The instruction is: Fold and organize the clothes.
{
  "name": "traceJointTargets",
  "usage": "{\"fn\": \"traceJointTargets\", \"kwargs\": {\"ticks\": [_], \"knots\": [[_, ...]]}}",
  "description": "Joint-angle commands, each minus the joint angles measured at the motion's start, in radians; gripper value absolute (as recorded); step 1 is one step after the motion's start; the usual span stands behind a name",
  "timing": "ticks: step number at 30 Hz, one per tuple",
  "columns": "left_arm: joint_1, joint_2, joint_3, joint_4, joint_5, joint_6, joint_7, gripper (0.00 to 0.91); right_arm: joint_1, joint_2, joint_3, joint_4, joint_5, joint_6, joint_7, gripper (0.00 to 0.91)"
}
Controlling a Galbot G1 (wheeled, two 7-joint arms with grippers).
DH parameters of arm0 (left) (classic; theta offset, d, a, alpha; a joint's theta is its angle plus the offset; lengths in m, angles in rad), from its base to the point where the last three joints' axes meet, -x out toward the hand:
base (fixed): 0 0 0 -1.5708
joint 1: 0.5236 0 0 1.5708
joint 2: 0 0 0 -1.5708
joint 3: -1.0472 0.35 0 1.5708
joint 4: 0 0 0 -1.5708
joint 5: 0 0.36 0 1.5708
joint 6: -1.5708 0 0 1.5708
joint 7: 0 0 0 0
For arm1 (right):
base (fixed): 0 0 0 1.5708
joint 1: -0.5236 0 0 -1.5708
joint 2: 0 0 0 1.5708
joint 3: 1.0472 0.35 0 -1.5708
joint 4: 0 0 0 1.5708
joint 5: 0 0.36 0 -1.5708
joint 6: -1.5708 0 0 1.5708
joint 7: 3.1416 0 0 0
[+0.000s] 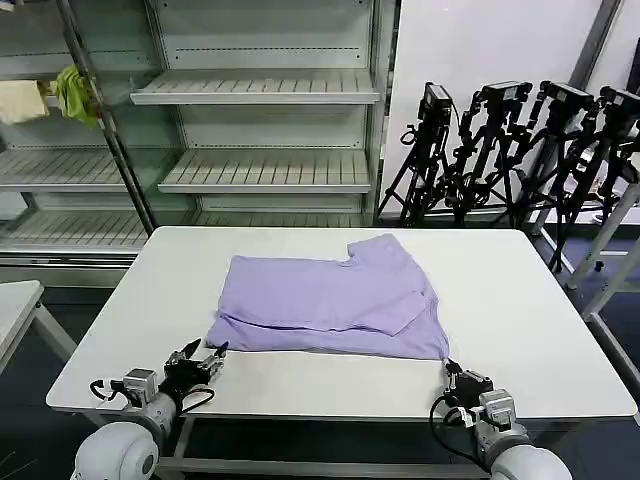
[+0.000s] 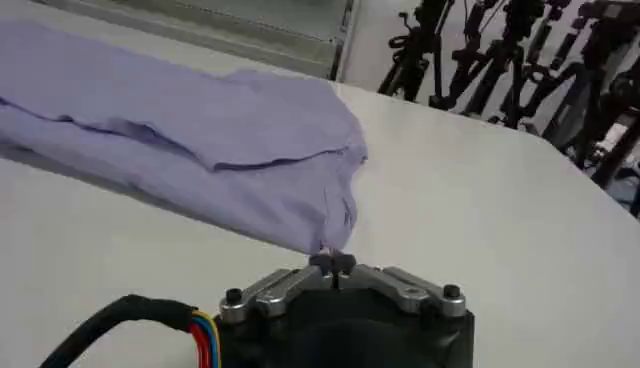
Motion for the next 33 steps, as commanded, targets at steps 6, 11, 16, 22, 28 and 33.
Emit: {"fn": "traceJointTargets", "kwargs": {"ticks": [6, 11, 16, 22, 28, 33], "knots": [[0.003, 0.0, -0.002, 0.0, 0.002, -0.008, 0.004, 0.0, 0.0, 0.002, -0.002, -0.006, -0.007, 0.003, -0.002, 0.0], [0.004, -0.001, -0.001, 0.002, 0.006, -0.012, 0.008, 0.0, 0.003, 0.004, -0.001, -0.009, -0.011, 0.007, -0.005, 0.0], [0.005, 0.0, -0.001, 0.006, 0.008, -0.018, 0.012, 0.0, 0.004, 0.001, 0.002, -0.01, -0.014, 0.011, -0.008, 0.0], [0.006, 0.0, 0.0, 0.005, 0.013, -0.021, 0.016, 0.0, 0.008, -0.001, 0.002, -0.009, -0.016, 0.014, -0.01, 0.0], [0.018, 0.001, -0.002, -0.003, 0.017, -0.024, 0.018, 0.0, -0.011, -0.007, 0.004, 0.006, -0.024, 0.02, -0.011, 0.0], [0.028, 0.002, -0.002, -0.014, 0.023, -0.025, 0.022, 0.0, -0.037, -0.02, 0.014, 0.038, -0.024, 0.019, -0.011, 0.0]]}}
